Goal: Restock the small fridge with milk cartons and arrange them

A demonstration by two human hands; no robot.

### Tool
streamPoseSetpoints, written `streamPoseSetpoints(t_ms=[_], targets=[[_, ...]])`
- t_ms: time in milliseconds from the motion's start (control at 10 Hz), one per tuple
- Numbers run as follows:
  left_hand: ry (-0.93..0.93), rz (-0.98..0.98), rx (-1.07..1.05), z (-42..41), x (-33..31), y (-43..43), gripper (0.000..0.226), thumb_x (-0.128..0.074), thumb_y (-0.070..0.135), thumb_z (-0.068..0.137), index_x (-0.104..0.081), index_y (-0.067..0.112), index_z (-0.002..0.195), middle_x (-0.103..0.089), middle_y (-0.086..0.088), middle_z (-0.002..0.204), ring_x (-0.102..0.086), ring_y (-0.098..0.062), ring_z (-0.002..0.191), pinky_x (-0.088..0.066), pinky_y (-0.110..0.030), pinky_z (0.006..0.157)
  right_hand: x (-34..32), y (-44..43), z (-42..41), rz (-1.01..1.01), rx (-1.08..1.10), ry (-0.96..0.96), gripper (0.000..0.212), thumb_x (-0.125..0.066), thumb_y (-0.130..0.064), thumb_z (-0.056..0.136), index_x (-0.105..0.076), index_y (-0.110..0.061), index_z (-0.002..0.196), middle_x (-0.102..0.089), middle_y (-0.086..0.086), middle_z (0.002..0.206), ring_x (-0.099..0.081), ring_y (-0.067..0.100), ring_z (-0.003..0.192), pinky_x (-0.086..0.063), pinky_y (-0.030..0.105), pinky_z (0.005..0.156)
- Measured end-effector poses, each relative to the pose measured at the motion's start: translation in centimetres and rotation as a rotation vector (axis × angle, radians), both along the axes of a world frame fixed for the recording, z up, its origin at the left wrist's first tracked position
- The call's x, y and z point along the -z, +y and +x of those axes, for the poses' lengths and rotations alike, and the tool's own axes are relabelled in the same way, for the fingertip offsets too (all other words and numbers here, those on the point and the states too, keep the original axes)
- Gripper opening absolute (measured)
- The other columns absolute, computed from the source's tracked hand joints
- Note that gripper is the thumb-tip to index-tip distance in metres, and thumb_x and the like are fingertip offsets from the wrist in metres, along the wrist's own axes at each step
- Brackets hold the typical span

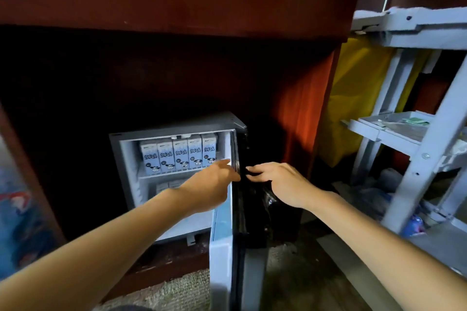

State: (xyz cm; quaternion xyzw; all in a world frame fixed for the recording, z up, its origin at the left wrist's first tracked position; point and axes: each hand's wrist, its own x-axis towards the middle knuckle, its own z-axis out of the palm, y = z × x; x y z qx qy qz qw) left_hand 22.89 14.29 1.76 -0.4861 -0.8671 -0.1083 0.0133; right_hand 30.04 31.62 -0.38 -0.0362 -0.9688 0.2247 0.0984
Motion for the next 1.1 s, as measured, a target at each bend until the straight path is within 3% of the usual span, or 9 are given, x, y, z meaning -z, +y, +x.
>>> streamPoseSetpoints(t_ms=[100, 200, 300, 400, 500, 700, 900, 1000, 1100], targets=[[0.0, -0.042, -0.101, -1.5, -0.4, -2.5, 0.032, -0.039, -0.002, 0.088, -0.06, 0.0, 0.111, -0.058, -0.018, 0.119, -0.057, -0.032, 0.109, -0.049, -0.038, 0.085, 0.0, -2.8, -3.2, -0.009, -0.04, -0.02, 0.068, -0.032, 0.021, 0.076, -0.056, -0.014, 0.129, -0.05, -0.002, 0.14, -0.041, 0.009, 0.134, -0.025, 0.027, 0.118], [0.018, -0.118, -0.23, -3.6, -0.1, -4.8, 0.021, -0.04, 0.008, 0.091, -0.057, 0.001, 0.1, -0.06, -0.016, 0.106, -0.059, -0.032, 0.097, -0.046, -0.036, 0.075, -0.1, -5.4, -6.1, 0.134, -0.107, -0.027, 0.071, -0.033, 0.018, 0.078, -0.048, -0.02, 0.136, -0.038, -0.003, 0.149, -0.029, 0.013, 0.142, -0.021, 0.028, 0.119], [0.047, -0.144, -0.323, -5.6, 0.6, -7.0, 0.025, -0.038, 0.019, 0.096, -0.053, 0.006, 0.112, -0.055, -0.012, 0.116, -0.058, -0.032, 0.105, -0.049, -0.04, 0.085, -0.7, -7.9, -8.7, 0.179, -0.165, -0.073, 0.072, -0.032, 0.018, 0.081, -0.039, -0.021, 0.142, -0.027, -0.005, 0.154, -0.019, 0.013, 0.145, -0.016, 0.029, 0.119], [0.128, -0.281, -0.365, -8.0, 2.2, -8.7, 0.05, -0.038, 0.028, 0.097, -0.027, 0.011, 0.143, -0.023, -0.012, 0.152, -0.031, -0.03, 0.139, -0.032, -0.039, 0.112, -0.9, -10.0, -11.7, 0.226, -0.169, -0.095, 0.071, -0.033, 0.014, 0.084, -0.031, -0.021, 0.146, -0.021, -0.004, 0.157, -0.015, 0.017, 0.146, -0.016, 0.033, 0.118], [0.22, -0.347, -0.413, -11.3, 3.3, -9.9, 0.067, -0.039, 0.025, 0.097, -0.001, 0.01, 0.15, 0.01, -0.01, 0.159, 0.003, -0.023, 0.148, -0.005, -0.037, 0.121, -0.9, -11.6, -14.9, 0.281, -0.179, -0.164, 0.073, -0.038, 0.008, 0.085, -0.019, -0.022, 0.149, -0.012, 0.002, 0.159, -0.007, 0.022, 0.147, -0.014, 0.037, 0.118], [0.192, -0.39, -0.596, -17.4, 4.6, -9.7, 0.079, -0.043, 0.02, 0.093, 0.013, 0.01, 0.148, 0.022, -0.007, 0.157, 0.018, -0.024, 0.146, 0.009, -0.044, 0.117, -0.2, -13.2, -20.0, 0.328, -0.15, -0.295, 0.087, -0.047, -0.01, 0.083, 0.006, -0.028, 0.15, 0.018, 0.002, 0.158, 0.016, 0.02, 0.146, -0.019, 0.043, 0.117], [0.188, -0.347, -0.641, -21.2, 5.2, -8.9, 0.083, -0.041, 0.013, 0.09, 0.019, 0.008, 0.146, 0.024, -0.01, 0.156, 0.025, -0.029, 0.143, 0.011, -0.043, 0.117, 0.4, -13.3, -22.9, 0.314, -0.126, -0.275, 0.09, -0.049, -0.012, 0.083, 0.009, -0.026, 0.149, 0.029, 0.0, 0.154, 0.021, 0.018, 0.145, -0.03, 0.04, 0.112], [0.235, -0.337, -0.624, -21.5, 6.1, -9.0, 0.086, -0.043, 0.015, 0.088, 0.021, 0.007, 0.145, 0.024, -0.013, 0.155, 0.026, -0.034, 0.141, 0.009, -0.044, 0.117, 0.7, -13.2, -23.1, 0.307, -0.132, -0.265, 0.091, -0.05, -0.011, 0.082, 0.009, -0.027, 0.149, 0.032, -0.001, 0.153, 0.023, 0.016, 0.144, -0.03, 0.039, 0.112], [0.161, -0.298, -0.592, -21.5, 5.0, -9.1, 0.089, -0.048, 0.019, 0.089, 0.019, 0.007, 0.146, 0.022, -0.01, 0.156, 0.024, -0.031, 0.143, 0.007, -0.041, 0.118, -0.1, -13.2, -23.0, 0.254, -0.116, -0.295, 0.088, -0.048, -0.012, 0.083, 0.007, -0.029, 0.149, 0.03, -0.003, 0.154, 0.022, 0.015, 0.144, -0.025, 0.04, 0.115]])
